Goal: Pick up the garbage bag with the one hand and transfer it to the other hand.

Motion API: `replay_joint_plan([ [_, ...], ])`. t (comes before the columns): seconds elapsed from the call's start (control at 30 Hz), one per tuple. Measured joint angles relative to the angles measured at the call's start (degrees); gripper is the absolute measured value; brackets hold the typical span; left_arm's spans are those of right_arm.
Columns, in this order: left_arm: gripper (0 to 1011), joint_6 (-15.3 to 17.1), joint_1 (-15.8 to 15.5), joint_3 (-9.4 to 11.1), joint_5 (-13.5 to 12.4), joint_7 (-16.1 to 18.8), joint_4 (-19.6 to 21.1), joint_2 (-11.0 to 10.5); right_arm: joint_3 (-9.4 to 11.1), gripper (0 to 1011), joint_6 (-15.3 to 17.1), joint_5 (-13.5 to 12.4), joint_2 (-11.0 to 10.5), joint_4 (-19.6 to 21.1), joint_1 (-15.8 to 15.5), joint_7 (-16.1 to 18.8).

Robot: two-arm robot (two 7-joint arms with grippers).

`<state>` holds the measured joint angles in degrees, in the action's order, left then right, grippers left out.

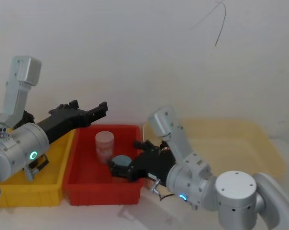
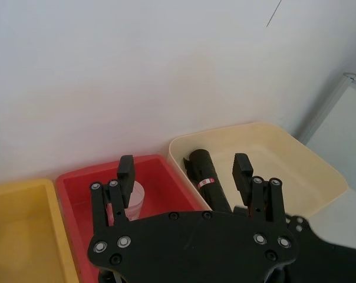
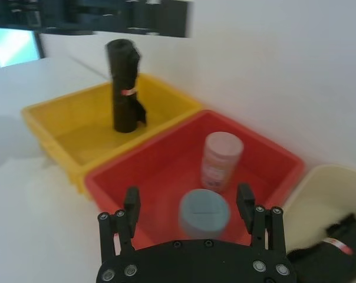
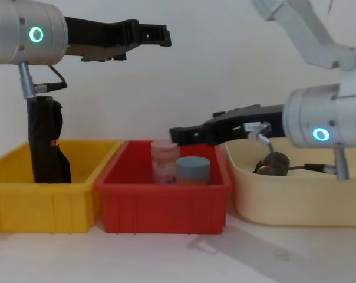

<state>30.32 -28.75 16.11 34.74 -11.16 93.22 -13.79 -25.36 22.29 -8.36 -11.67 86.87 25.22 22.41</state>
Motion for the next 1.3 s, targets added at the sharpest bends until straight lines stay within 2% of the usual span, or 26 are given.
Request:
replay_joint_plan([
  [0.1,1000,0.00,0.00,0.00,0.00,-0.01,0.00,0.00,-1.55,1002,0.53,0.26,0.21,-0.57,1.00,0.96],
  [0.43,1000,0.00,0.00,0.00,0.00,-0.01,0.00,0.00,-4.05,1001,0.86,0.85,1.33,-3.10,3.65,1.89],
  [0.8,1000,0.00,0.00,0.00,0.00,-0.01,0.00,0.00,-5.33,1001,0.47,1.72,2.00,-6.78,6.18,1.70],
  [1.3,1000,0.00,0.00,0.00,0.00,-0.01,0.00,0.00,-5.73,1001,0.72,3.07,2.00,-10.69,8.79,1.83],
])
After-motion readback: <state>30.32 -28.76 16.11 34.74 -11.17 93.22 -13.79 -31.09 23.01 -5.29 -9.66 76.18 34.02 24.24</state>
